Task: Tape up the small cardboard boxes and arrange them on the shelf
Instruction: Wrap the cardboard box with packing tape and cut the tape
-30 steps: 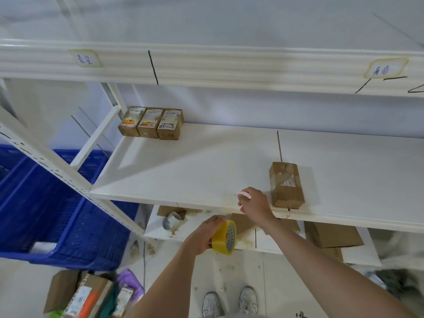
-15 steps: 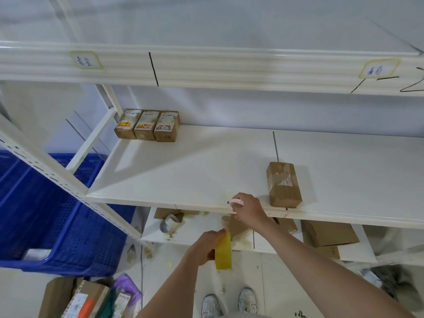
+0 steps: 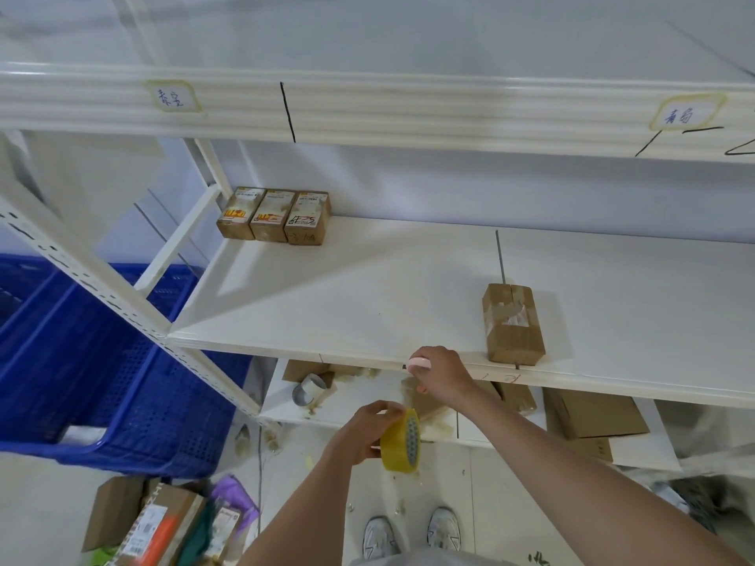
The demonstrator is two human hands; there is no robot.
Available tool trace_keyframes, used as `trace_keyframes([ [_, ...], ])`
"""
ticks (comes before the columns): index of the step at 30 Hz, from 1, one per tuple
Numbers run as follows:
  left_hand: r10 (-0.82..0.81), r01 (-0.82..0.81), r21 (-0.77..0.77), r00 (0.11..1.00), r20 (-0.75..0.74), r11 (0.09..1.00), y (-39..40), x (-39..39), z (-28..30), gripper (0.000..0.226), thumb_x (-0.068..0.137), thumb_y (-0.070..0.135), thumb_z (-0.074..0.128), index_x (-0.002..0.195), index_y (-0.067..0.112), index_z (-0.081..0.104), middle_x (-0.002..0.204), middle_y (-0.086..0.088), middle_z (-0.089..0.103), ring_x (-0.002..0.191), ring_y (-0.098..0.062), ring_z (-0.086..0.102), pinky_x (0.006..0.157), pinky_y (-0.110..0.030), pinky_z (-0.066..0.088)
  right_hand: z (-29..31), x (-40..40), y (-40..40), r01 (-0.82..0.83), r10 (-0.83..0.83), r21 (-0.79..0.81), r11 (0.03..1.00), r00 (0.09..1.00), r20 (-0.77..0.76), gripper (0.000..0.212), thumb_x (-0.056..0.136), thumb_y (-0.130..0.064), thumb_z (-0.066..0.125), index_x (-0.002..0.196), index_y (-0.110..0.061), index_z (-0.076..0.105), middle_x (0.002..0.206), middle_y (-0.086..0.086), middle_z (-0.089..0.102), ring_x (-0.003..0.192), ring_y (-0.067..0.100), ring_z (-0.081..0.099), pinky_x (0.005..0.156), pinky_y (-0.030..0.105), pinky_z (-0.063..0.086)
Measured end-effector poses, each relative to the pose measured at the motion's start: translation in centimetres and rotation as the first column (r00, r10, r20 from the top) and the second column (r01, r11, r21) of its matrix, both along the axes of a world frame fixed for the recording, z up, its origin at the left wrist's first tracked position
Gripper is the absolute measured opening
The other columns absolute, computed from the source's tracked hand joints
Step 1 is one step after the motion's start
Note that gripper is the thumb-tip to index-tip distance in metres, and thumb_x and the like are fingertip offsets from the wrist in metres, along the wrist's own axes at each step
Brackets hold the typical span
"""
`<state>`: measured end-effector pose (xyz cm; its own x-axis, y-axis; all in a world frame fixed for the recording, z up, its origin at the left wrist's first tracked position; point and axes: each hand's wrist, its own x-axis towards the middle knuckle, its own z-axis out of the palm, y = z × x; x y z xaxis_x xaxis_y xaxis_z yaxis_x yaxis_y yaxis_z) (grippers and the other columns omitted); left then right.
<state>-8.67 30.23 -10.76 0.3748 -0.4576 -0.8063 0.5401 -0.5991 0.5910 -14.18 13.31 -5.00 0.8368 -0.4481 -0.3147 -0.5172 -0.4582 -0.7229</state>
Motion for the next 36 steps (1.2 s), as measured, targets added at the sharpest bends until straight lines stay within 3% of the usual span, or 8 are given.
trace_keyframes([
  [10,-0.013,0.006,0.082,0.996,0.089,0.997,-0.9,0.3,-0.2,0.025,0.094,0.039,0.068,0.117,0.028,0.065,0.108,-0.002,0.066,0.093,-0.021,0.067,0.075,-0.034,0.059,-0.2,-1.0,1.4,-0.115,0.112,-0.054,0.992,0.992,-0.054,0.018,0.093,-0.013,0.059,0.099,-0.009,0.076,0.098,0.002,0.073,0.075,0.014,0.065,0.051,0.004,0.038],
  [15,0.024,-0.028,0.062,0.997,0.068,0.998,-0.8,-0.2,0.1,0.033,0.092,0.042,0.07,0.121,0.027,0.063,0.104,0.0,0.068,0.088,-0.018,0.069,0.057,-0.026,0.055,-0.4,-1.5,2.4,-0.184,0.183,-0.024,0.983,0.983,-0.032,0.022,0.087,-0.004,0.058,0.067,-0.011,0.065,0.073,0.0,0.063,0.068,0.009,0.052,0.061,0.024,0.037],
  [17,0.037,-0.041,0.056,0.997,0.069,0.998,-0.7,-0.3,0.2,0.032,0.091,0.044,0.072,0.118,0.029,0.064,0.101,0.001,0.068,0.086,-0.017,0.069,0.055,-0.025,0.055,-0.5,-1.5,2.6,-0.203,0.202,-0.023,0.979,0.978,-0.044,0.015,0.088,-0.002,0.058,0.08,0.0,0.07,0.087,0.011,0.069,0.08,0.02,0.058,0.072,0.03,0.043],
  [20,0.047,-0.05,0.049,0.997,0.068,0.998,-0.5,-0.4,0.2,0.03,0.09,0.044,0.072,0.116,0.031,0.064,0.099,0.003,0.069,0.084,-0.015,0.07,0.052,-0.024,0.054,-0.7,-1.3,2.7,-0.207,0.205,-0.045,0.977,0.978,-0.046,0.013,0.093,-0.005,0.06,0.088,-0.004,0.072,0.096,0.011,0.069,0.088,0.02,0.06,0.08,0.029,0.046],
  [23,0.051,-0.055,0.047,0.996,0.071,0.997,-0.4,-0.4,0.2,0.028,0.09,0.044,0.072,0.115,0.032,0.065,0.099,0.003,0.07,0.083,-0.015,0.07,0.051,-0.023,0.054,-0.6,-1.2,2.9,-0.217,0.214,-0.061,0.974,0.976,-0.048,0.017,0.093,-0.005,0.059,0.08,-0.013,0.067,0.088,0.007,0.065,0.082,0.018,0.058,0.075,0.027,0.044],
  [29,0.075,-0.079,0.054,0.995,0.069,0.995,-0.4,-0.7,0.5,0.026,0.088,0.047,0.074,0.105,0.036,0.058,0.096,0.004,0.07,0.082,-0.014,0.071,0.051,-0.023,0.054,-0.5,-1.1,3.3,-0.288,0.278,-0.096,0.953,0.955,-0.1,0.018,0.089,-0.005,0.057,0.075,-0.003,0.068,0.08,0.011,0.067,0.074,0.02,0.058,0.07,0.031,0.045],
  [33,0.075,-0.081,0.07,0.993,0.087,0.994,-0.5,-0.8,0.7,0.034,0.088,0.05,0.073,0.114,0.033,0.058,0.091,0.007,0.07,0.075,-0.01,0.07,0.046,-0.02,0.051,-0.8,-0.9,3.4,-0.261,0.248,-0.114,0.959,0.962,-0.115,0.041,0.092,-0.007,0.058,0.057,-0.024,0.048,0.062,-0.011,0.047,0.06,-0.002,0.045,0.056,0.012,0.032],
  [36,0.061,-0.07,0.08,0.992,0.109,0.994,-0.6,-0.8,0.4,0.049,0.09,0.05,0.07,0.132,0.027,0.06,0.095,0.006,0.069,0.079,-0.012,0.069,0.048,-0.021,0.052,-0.7,-0.7,3.6,-0.274,0.257,-0.139,0.952,0.958,-0.129,0.05,0.092,-0.006,0.058,0.054,-0.032,0.039,0.057,-0.013,0.039,0.055,-0.005,0.039,0.052,0.01,0.03],
])
